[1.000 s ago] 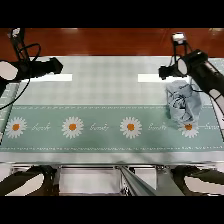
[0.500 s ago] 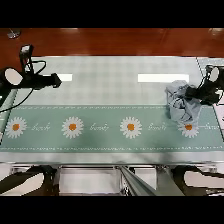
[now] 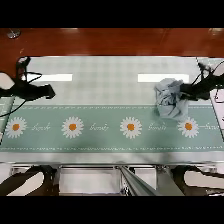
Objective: Fold the shirts.
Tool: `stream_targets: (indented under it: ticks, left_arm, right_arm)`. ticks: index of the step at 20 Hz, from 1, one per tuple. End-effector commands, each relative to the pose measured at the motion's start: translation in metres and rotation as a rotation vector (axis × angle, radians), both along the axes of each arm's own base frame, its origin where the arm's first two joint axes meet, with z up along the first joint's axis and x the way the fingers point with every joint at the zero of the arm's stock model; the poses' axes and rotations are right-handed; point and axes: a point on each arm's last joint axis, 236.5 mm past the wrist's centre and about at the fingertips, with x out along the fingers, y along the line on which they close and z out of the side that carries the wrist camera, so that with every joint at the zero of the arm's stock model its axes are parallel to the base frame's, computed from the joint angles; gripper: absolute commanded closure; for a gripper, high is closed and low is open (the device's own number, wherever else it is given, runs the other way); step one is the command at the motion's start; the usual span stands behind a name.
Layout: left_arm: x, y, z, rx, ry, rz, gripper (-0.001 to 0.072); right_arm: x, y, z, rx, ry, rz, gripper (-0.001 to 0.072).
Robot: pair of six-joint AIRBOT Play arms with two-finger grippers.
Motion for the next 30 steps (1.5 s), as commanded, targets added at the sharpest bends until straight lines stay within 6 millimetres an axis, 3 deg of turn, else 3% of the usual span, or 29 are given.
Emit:
stream_targets:
  ticks: [1,3,5,7,10,12,13,15,17,19,20,21,23,25,28,30]
  left_arm:
    - [-0.047,0.011,0.023,-0.015,-0.044,0.035,0.0005]
    - [-0.079,-0.021,0.033,-0.106,-0.087,-0.01,0.0005]
    - [-0.108,-0.052,0.044,-0.185,-0.077,-0.071,0.0006]
    - [-0.115,-0.064,0.059,-0.188,-0.121,-0.113,0.0006]
    - [-0.116,-0.077,0.069,-0.245,-0.147,-0.104,0.0006]
    - [-0.111,-0.084,0.076,-0.289,-0.173,-0.098,0.0006]
    - [-0.107,-0.084,0.078,-0.314,-0.182,-0.056,0.0006]
    - [-0.096,-0.083,0.086,-0.332,-0.229,-0.018,0.0006]
    - [-0.084,-0.078,0.094,-0.326,-0.289,0.003,0.0006]
    - [-0.077,-0.075,0.099,-0.323,-0.326,0.017,0.0006]
    - [-0.076,-0.074,0.098,-0.322,-0.325,0.018,0.0006]
    - [-0.075,-0.074,0.096,-0.323,-0.317,0.019,0.0006]
    - [-0.074,-0.074,0.091,-0.322,-0.3,0.019,0.0006]
    - [-0.074,-0.075,0.084,-0.32,-0.273,0.009,0.0006]
    - [-0.074,-0.076,0.073,-0.325,-0.227,0.011,0.0006]
    - [-0.072,-0.076,0.066,-0.327,-0.202,0.015,0.0006]
  right_arm:
    - [0.04,0.012,0.124,-0.004,-0.391,0.033,0.0676]
    - [0.045,0.017,0.216,-0.032,-0.646,0.035,0.0676]
    - [0.029,0.022,0.295,-0.079,-0.808,0.062,0.0676]
    - [0.007,0.038,0.379,-0.089,-0.997,0.101,0.0676]
    - [-0.036,0.077,0.461,-0.055,-1.193,0.228,0.0676]
    - [-0.067,0.098,0.495,-0.046,-1.304,0.292,0.0676]
    - [-0.079,0.104,0.502,-0.042,-1.323,0.302,0.0676]
    - [-0.093,0.122,0.507,0.027,-1.337,0.342,0.0676]
    - [-0.098,0.158,0.504,0.177,-1.32,0.451,0.0676]
    - [-0.096,0.203,0.478,0.272,-1.217,0.589,0.0677]
    - [-0.09,0.225,0.456,0.299,-1.14,0.647,0.0676]
    - [-0.08,0.248,0.421,0.305,-1.025,0.691,0.0676]
    - [-0.06,0.283,0.327,0.295,-0.754,0.712,0.0675]
    - [-0.06,0.336,0.228,0.346,-0.534,0.745,0.0675]
    - [-0.082,0.406,0.081,0.374,-0.267,0.696,0.0675]
    - [-0.105,0.442,0.016,0.379,-0.13,0.703,0.0674]
